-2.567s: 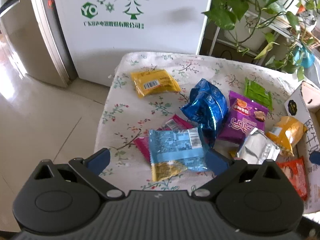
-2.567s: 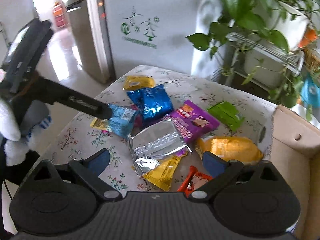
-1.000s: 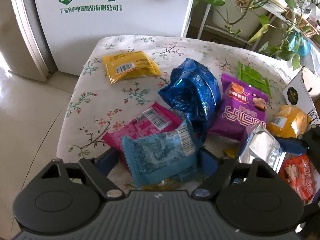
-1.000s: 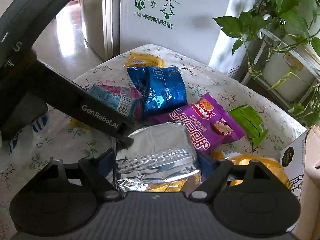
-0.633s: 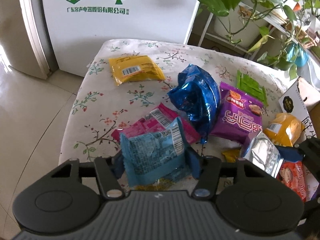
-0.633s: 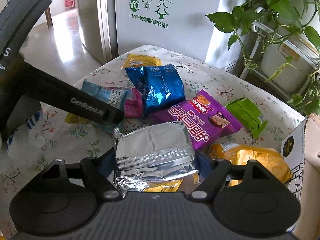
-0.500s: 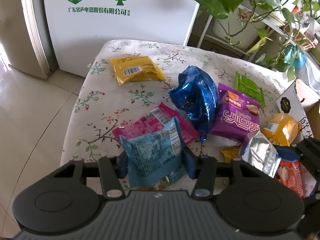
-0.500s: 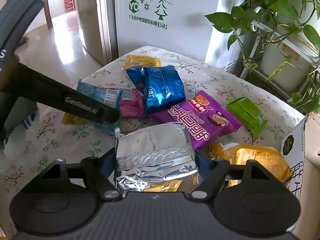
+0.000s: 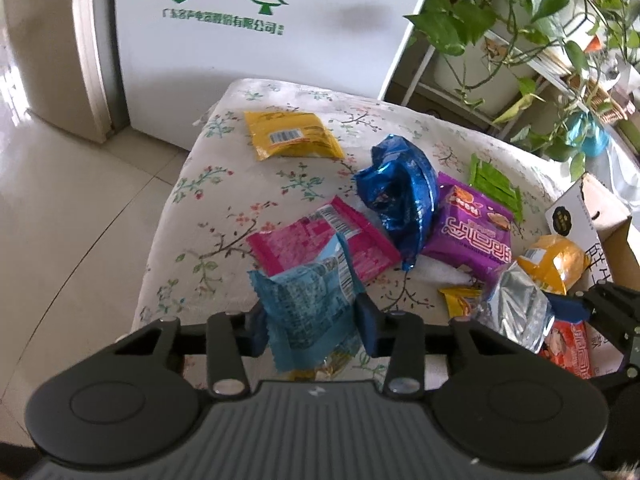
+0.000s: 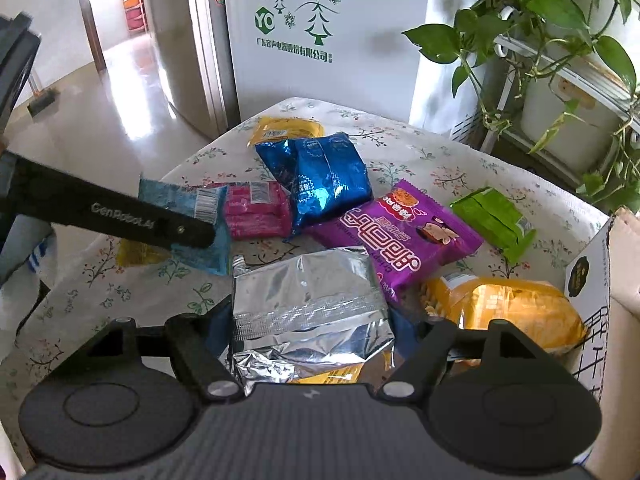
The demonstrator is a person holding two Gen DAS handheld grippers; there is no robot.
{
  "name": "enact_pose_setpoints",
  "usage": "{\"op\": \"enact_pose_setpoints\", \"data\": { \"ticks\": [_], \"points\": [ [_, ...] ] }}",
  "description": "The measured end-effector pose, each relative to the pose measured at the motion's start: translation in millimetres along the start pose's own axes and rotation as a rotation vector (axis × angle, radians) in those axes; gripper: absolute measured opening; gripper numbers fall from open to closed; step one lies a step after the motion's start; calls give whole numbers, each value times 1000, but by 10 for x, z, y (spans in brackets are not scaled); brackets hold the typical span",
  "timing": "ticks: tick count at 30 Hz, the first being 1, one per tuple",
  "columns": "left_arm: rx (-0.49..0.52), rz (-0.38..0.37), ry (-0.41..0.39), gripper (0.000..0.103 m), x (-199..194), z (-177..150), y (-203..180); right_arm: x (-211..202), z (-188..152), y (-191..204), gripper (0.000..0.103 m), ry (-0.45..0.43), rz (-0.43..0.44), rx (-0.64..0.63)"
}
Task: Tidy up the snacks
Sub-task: 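Lift the light blue packet with the left tool while the right tool lifts the silver bag toward the box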
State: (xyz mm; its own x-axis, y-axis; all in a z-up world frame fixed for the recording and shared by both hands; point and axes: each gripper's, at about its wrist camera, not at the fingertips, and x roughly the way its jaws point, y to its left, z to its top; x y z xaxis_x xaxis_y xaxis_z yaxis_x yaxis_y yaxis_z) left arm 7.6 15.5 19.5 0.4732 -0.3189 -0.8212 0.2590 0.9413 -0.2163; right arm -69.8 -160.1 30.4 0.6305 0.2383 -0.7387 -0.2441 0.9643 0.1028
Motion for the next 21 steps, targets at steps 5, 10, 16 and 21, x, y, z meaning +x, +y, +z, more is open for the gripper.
{"op": "enact_pose_setpoints", "data": {
  "ticks": [5,10,16,21],
  "points": [
    [-45,3,1,41,-61,-98,81,-55,-16,23,82,-8,11,2],
    [-73,-1,-26,41,-183,-170,139,-119,-22,38,82,-21,7,4],
    [-31,6,-44,37,-262,-291,71,-229,-35,75,82,-43,2,14],
    [9,-16,-39,36,-235,-457,5,-303,-59,73,82,-51,-12,23]
  ]
}}
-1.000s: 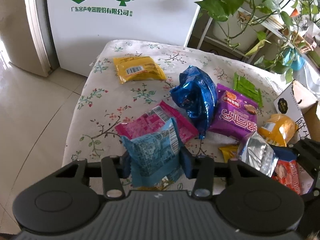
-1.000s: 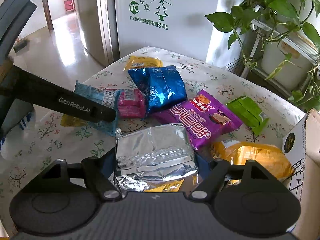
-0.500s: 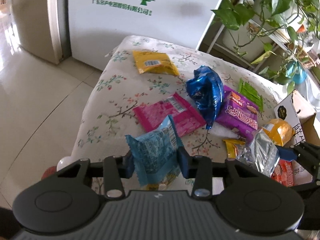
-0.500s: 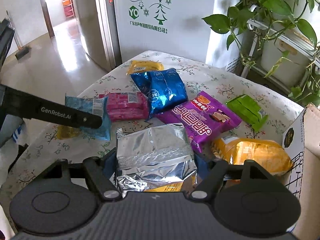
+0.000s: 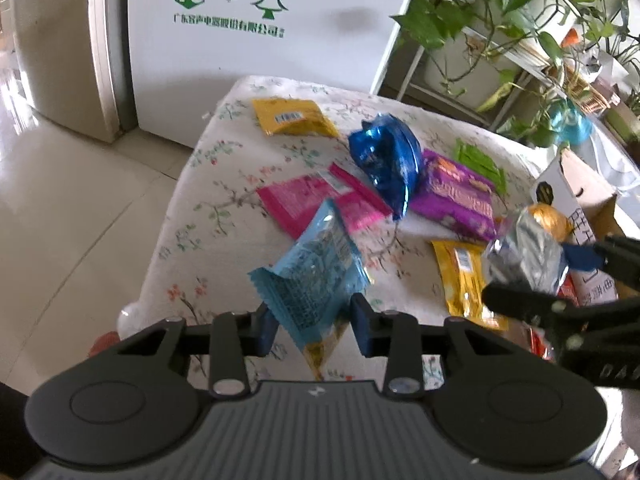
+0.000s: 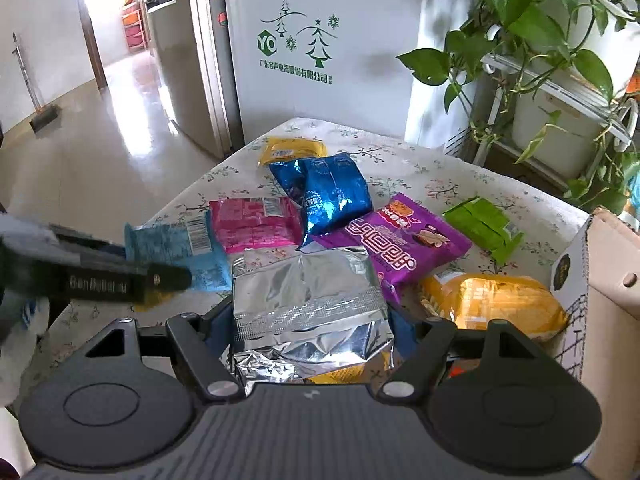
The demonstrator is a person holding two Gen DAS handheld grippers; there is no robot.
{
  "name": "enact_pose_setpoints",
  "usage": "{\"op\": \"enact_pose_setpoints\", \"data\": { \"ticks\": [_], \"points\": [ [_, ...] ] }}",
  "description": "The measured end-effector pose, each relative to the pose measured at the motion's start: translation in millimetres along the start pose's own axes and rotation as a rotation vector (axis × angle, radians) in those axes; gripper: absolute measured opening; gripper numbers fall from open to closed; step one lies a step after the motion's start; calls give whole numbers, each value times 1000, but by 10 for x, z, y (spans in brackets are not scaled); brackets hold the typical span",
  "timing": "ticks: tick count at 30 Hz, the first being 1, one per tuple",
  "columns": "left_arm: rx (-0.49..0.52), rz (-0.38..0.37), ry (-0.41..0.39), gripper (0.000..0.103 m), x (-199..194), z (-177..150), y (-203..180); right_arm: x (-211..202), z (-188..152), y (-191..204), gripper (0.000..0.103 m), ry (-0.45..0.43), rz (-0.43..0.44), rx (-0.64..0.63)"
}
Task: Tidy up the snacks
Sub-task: 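Lift the light blue packet with the left tool while the right tool lifts the silver bag toward the box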
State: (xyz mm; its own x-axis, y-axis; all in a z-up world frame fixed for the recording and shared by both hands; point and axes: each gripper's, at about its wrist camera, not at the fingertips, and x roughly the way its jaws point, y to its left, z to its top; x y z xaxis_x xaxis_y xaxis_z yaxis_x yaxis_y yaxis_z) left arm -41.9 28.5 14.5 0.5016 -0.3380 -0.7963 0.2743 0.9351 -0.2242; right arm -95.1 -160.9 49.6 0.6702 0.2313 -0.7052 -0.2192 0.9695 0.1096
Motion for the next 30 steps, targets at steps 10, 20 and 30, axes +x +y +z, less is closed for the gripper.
{"op": "enact_pose_setpoints", "data": {
  "ticks": [10,20,30],
  "points": [
    [-20,-6,-12,51,127,5,-24,-42,-22,-51,82,-3,-19,33],
    [68,-46,33,60,59,5,-120,-10,-23,-73,82,5,-23,47],
    [406,87,-15,69,-149,-32,-353,-34,12,-122,82,-8,-17,91]
  ]
}}
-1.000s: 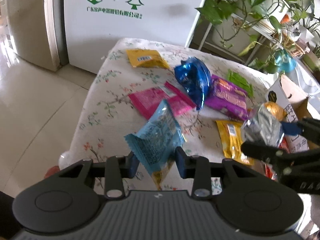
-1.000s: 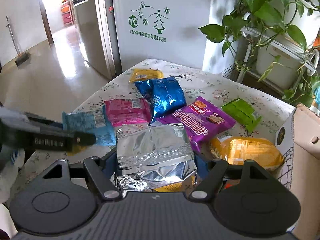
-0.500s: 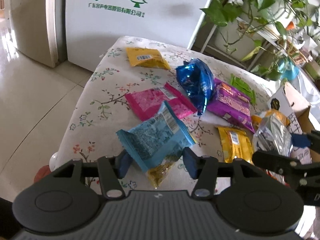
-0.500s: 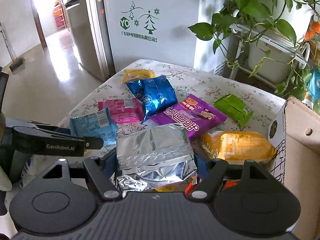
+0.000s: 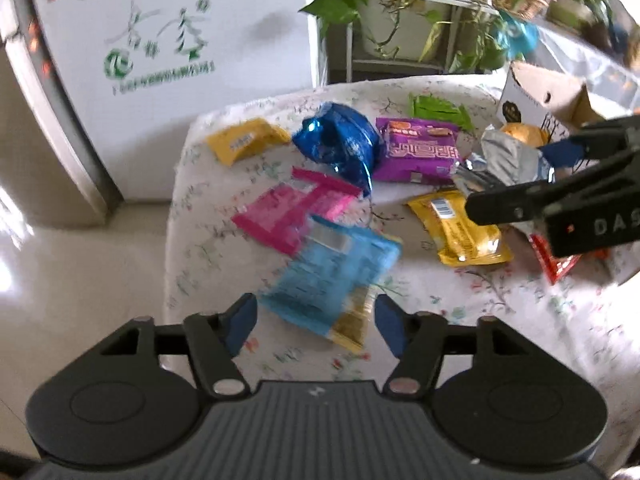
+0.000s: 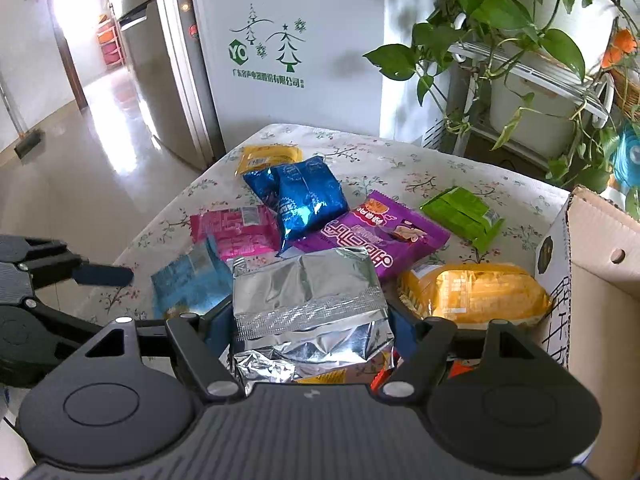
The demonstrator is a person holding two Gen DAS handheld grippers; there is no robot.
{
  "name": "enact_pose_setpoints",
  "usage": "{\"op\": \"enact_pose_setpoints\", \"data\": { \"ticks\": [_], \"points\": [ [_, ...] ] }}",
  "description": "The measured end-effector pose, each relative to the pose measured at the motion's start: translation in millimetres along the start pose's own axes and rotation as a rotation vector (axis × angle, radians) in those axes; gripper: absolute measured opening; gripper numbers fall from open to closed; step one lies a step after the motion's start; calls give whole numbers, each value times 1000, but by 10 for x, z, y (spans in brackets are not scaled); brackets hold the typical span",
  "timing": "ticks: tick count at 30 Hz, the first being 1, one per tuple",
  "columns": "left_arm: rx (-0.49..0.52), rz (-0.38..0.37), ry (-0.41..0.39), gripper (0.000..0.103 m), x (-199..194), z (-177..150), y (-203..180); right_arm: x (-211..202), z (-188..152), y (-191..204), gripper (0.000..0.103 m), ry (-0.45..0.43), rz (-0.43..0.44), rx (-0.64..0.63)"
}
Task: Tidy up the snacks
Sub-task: 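Lift the light blue packet with the left tool while the right tool lifts the silver bag toward the box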
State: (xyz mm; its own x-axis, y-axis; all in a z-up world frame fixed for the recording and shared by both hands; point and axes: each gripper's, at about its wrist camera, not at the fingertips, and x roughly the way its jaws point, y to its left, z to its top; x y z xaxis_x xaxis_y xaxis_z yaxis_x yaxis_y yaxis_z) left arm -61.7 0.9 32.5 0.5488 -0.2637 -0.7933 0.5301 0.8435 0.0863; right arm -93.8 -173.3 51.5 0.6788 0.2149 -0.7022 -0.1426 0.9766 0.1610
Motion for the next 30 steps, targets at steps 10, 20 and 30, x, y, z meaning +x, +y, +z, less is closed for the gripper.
{"op": "enact_pose_setpoints", "data": {
  "ticks": [10,20,30],
  "points": [
    [206,-81,62,76,310,166,-132,6,26,-79,82,5,-8,55],
    [172,-147,55,60,466,177,-99,101,20,-100,82,43,14,77],
    [6,-117,6,50,274,56,-60,91,9,-54,82,54,33,59]
  ]
}}
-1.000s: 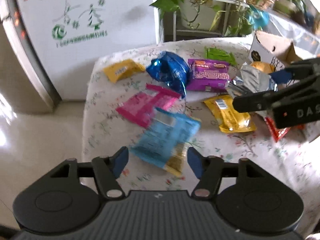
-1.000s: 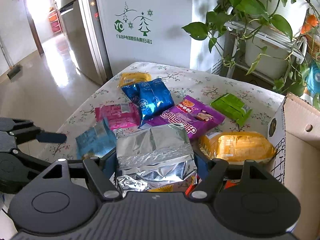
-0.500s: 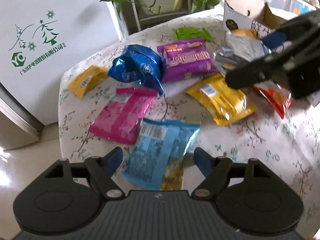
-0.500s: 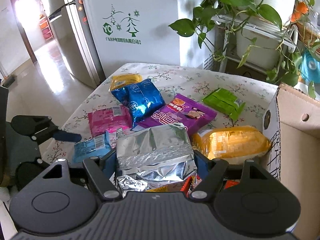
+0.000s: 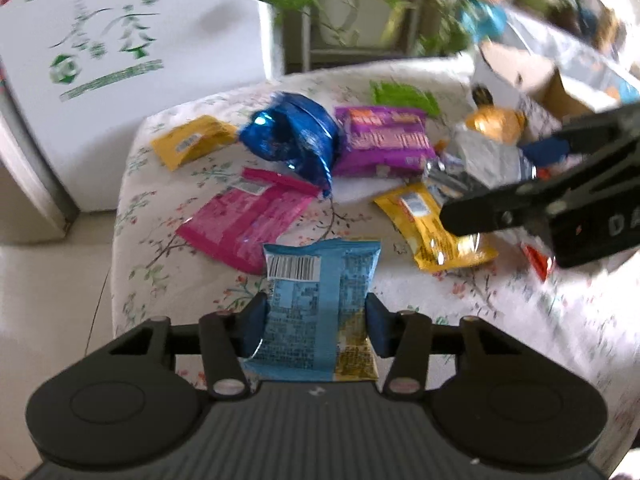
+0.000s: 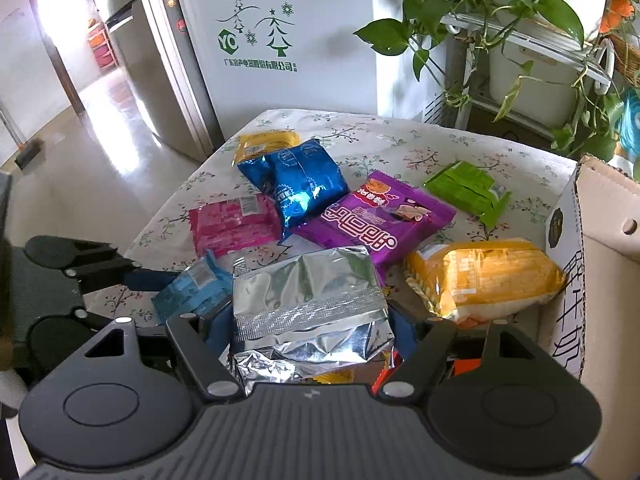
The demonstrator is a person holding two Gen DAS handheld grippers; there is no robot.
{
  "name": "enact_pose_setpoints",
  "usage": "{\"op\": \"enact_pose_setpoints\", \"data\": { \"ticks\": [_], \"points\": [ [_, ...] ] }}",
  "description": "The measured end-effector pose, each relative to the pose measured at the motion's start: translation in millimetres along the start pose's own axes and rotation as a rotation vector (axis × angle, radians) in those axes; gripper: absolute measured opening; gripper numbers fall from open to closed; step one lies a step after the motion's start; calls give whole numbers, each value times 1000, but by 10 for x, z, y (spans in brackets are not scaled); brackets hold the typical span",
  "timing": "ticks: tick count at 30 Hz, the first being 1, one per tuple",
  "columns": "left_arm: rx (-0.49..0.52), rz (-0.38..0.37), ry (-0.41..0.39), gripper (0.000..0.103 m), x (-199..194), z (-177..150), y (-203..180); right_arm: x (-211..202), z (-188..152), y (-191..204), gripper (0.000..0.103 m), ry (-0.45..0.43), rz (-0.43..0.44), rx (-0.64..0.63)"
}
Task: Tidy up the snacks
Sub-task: 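Lift the light blue packet with the left tool while the right tool lifts the silver bag toward the box, then open the left tool over the cardboard box while the right tool drops the silver bag inside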
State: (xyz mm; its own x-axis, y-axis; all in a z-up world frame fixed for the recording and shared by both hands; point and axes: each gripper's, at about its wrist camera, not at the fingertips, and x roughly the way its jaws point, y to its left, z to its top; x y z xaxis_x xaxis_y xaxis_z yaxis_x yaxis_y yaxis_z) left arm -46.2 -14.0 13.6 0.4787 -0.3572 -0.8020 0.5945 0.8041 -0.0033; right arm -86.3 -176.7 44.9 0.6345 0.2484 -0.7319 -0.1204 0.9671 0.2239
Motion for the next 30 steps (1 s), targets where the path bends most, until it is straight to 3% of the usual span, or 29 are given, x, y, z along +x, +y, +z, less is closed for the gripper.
{"op": "enact_pose_setpoints", "data": {
  "ticks": [6,12,21,30],
  "points": [
    [-138,34,-54,50,-222,-109,65,-36,7,32,82,-14,8,-7],
    [-258,22,-75,50,-342,-110,134,-121,-1,64,82,-31,0,-16],
    [-273,12,-157,50,-606,99,-5,-523,47,-159,82,-103,-72,94],
    [-248,-46,-180,50,-695,312,-294,-947,-81,-531,82,-155,-166,235]
  ]
}}
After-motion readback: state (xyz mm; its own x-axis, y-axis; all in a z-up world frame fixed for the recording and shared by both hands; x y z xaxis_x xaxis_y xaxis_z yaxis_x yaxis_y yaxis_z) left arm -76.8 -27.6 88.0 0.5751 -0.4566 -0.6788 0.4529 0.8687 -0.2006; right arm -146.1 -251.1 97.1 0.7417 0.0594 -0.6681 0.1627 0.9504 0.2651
